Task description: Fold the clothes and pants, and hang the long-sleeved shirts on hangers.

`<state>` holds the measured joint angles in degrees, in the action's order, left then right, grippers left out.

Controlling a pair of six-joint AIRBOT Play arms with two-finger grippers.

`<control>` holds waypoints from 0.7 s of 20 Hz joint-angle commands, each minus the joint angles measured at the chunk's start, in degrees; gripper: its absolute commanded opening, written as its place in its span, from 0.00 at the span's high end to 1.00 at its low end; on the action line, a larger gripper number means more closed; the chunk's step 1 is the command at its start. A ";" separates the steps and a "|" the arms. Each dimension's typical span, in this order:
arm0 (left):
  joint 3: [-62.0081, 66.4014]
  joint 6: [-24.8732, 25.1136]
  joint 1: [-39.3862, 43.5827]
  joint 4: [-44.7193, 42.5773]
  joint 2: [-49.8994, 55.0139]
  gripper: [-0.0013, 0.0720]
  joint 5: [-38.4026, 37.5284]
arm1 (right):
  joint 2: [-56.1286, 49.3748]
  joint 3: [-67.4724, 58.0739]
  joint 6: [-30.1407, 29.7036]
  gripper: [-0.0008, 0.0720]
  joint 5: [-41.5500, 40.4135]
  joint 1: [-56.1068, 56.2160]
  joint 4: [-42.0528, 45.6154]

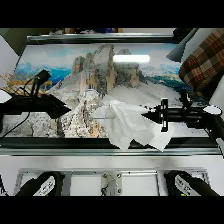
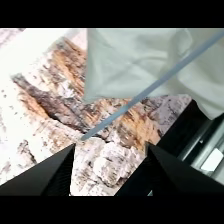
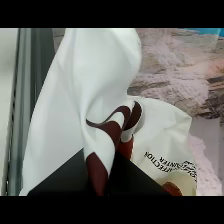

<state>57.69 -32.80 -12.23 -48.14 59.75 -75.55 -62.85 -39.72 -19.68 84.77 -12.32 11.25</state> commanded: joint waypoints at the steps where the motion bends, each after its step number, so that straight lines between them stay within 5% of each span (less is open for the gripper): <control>1: 0.02 -9.42 -4.90 0.04 -4.31 0.37 2.95 | 0.72 -0.04 1.55 0.97 0.44 0.04 -3.85; 10: -14.80 -37.00 -6.45 1.90 -15.43 0.36 7.82 | 7.82 -0.07 7.80 0.97 -3.61 0.04 -13.03; 14: -22.95 -37.22 -6.43 13.77 -18.67 0.36 8.22 | 11.37 -0.07 11.93 0.97 -4.07 0.04 -13.00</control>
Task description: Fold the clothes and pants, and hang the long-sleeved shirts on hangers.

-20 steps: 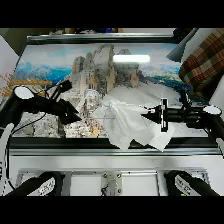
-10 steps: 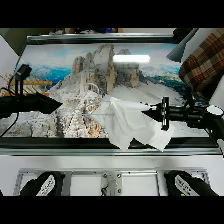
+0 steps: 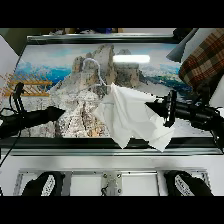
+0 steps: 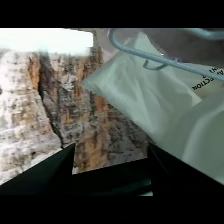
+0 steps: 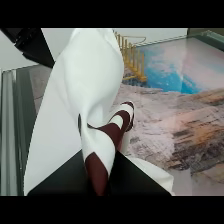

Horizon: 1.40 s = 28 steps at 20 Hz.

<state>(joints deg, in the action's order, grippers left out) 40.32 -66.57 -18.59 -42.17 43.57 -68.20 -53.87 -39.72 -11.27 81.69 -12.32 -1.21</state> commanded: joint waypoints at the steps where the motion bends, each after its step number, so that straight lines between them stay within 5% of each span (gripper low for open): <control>1: -6.99 -3.41 -0.02 10.10 -3.15 0.36 1.46 | 3.26 -0.07 4.76 0.97 -1.70 0.07 -0.52; 5: -8.55 -3.34 9.14 8.87 -5.14 0.35 8.26 | 5.77 -0.07 7.10 0.97 -6.86 1.88 -0.50; 6: -8.55 -3.37 12.70 8.70 -5.03 0.11 11.45 | 5.88 -0.07 7.26 0.97 -6.93 2.51 -0.55; 7: -8.52 -3.96 16.52 8.90 -4.22 0.02 15.04 | 5.86 -0.07 7.34 0.97 -7.02 3.21 -0.52; 15: -1.79 -6.97 40.39 9.20 10.75 0.03 33.99 | 5.88 -0.07 8.52 0.97 -9.86 6.43 -0.52; 28: 3.10 -11.04 42.49 9.14 16.28 0.08 39.39 | 5.86 -0.07 8.50 0.97 -9.88 6.40 -0.52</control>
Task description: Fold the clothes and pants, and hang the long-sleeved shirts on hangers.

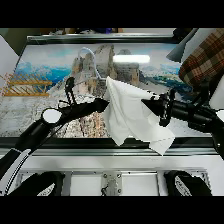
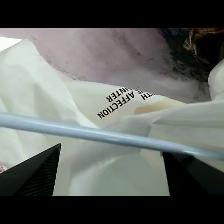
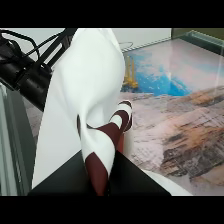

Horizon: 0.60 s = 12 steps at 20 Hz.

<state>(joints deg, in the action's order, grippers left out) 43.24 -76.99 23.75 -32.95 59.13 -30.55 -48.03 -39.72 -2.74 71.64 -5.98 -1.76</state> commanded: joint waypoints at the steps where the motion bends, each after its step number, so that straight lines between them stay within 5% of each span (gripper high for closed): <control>1: 0.17 -0.61 0.68 -0.09 1.53 0.08 1.77 | 0.04 -0.07 0.00 0.97 0.20 0.07 0.02; 6: 0.17 -1.03 5.44 -0.04 5.29 0.08 6.40 | 0.04 -0.07 0.00 0.97 0.20 0.07 0.02; 7: 0.17 -1.05 5.97 -0.07 5.62 0.16 7.23 | 0.04 -0.07 0.00 0.97 0.20 0.07 0.00; 8: 0.17 -1.03 6.03 -0.11 5.66 0.47 7.15 | 0.04 -0.07 0.00 0.97 0.17 0.04 0.00; 10: 0.17 -1.03 5.62 -0.46 4.92 0.87 6.67 | 0.04 -0.07 0.00 0.97 0.13 0.00 0.00; 12: 0.17 -1.03 3.52 -1.88 3.10 0.96 4.61 | 0.04 -0.07 0.02 0.97 0.11 0.00 0.00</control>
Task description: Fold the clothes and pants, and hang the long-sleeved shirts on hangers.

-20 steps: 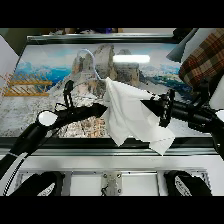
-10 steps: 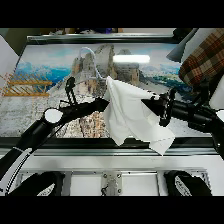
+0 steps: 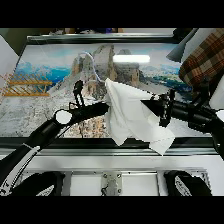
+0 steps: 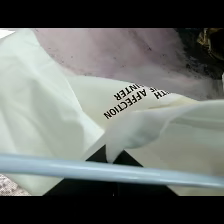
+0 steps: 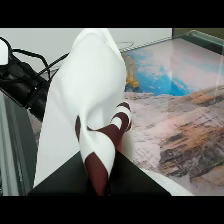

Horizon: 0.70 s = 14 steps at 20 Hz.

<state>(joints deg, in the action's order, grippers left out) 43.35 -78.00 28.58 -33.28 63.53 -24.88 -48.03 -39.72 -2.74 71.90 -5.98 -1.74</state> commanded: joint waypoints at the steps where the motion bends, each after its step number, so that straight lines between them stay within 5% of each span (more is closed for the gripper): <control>1: 0.07 -0.07 -2.86 -3.26 -2.49 0.96 -2.64 | 0.04 -0.07 0.57 0.97 -0.42 0.00 -0.02; 8: 0.07 -1.38 -17.35 -13.14 -8.44 0.96 -16.57 | 2.34 -0.11 6.27 0.97 -2.69 0.00 -0.09; 14: 0.07 -1.29 -25.03 -15.19 -9.64 0.96 -19.93 | 5.03 -0.11 9.09 0.97 -2.64 0.00 -1.79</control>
<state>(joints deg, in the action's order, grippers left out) 43.42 -79.29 7.20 -46.54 54.39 -42.54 -44.14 -39.77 4.60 69.58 -5.93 -2.57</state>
